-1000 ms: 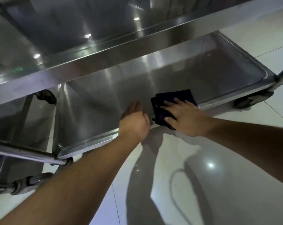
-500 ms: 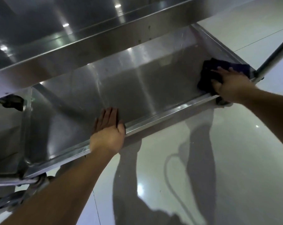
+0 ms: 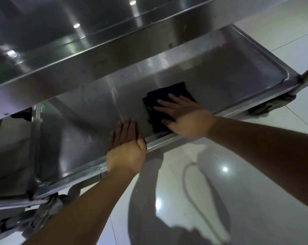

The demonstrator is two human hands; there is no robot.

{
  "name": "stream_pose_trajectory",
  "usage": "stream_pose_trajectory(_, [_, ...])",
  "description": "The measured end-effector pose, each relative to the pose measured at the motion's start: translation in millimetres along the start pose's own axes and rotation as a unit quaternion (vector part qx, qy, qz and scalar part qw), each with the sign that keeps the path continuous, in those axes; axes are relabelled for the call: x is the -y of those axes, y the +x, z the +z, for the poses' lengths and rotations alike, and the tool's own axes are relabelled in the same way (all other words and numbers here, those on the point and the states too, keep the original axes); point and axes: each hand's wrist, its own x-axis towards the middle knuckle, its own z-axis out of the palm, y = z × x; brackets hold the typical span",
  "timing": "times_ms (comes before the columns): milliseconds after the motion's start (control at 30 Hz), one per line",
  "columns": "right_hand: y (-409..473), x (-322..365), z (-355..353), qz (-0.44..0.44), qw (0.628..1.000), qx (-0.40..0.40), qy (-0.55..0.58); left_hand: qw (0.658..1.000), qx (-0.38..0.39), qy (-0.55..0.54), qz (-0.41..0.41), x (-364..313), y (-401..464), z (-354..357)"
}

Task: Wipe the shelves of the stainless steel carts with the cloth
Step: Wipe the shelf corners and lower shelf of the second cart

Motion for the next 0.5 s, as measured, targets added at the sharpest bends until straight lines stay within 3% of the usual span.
stream_pose_trajectory(100, [42, 28, 2, -0.049, 0.999, 0.015, -0.006, 1.0, -0.019, 0.004, 0.006, 1, -2, -1])
stream_pose_trajectory(200, [67, 11, -3, -0.028, 1.0, 0.0, -0.007, 1.0, -0.023, -0.003, 0.004, 1, -3, -1])
stream_pose_trajectory(333, [66, -73, -24, 0.124, 0.99, -0.071, -0.008, 1.0, -0.021, -0.003, 0.001, 2, -1, -1])
stream_pose_trajectory(500, [14, -208, -55, 0.369, 0.922, -0.112, 0.035, 1.0, -0.007, 0.006, 0.001, 1, 0, -3])
